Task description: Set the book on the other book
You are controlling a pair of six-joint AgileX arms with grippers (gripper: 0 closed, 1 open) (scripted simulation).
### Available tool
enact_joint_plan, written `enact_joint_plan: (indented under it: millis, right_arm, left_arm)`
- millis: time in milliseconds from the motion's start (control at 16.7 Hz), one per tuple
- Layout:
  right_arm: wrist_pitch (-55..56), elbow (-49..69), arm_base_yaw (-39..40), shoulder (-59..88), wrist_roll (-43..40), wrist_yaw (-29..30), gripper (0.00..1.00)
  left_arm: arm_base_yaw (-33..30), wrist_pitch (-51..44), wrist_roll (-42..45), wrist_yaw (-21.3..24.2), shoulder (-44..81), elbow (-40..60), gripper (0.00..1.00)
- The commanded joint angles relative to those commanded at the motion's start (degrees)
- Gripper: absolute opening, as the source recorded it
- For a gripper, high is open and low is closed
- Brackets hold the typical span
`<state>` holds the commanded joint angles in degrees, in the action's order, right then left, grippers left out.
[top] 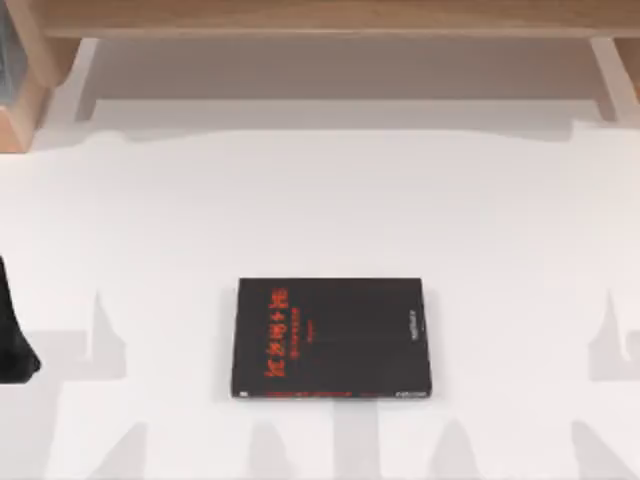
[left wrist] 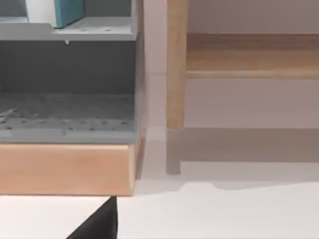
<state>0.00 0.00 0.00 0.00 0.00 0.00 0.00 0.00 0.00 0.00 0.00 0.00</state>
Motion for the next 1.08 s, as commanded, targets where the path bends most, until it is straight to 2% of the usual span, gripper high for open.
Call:
enact_joint_plan:
  millis: [240, 480, 660, 1080]
  right_arm:
    - [0.00, 0.00, 0.00, 0.00, 0.00, 0.00, 1.00]
    - [0.00, 0.00, 0.00, 0.00, 0.00, 0.00, 1.00]
    - [0.00, 0.00, 0.00, 0.00, 0.00, 0.00, 1.00]
    - [0.00, 0.00, 0.00, 0.00, 0.00, 0.00, 1.00]
  left_arm:
    - [0.42, 0.69, -0.01, 0.48, 1.75, 1.59, 1.00]
    - [2.79, 4.51, -0.08, 3.14, 12.44, 10.46, 1.00]
    - [5.49, 8.81, -0.12, 6.16, 26.61, 20.54, 1.00]
    - [12.88, 20.47, -0.14, 14.41, 69.10, 47.95, 1.00]
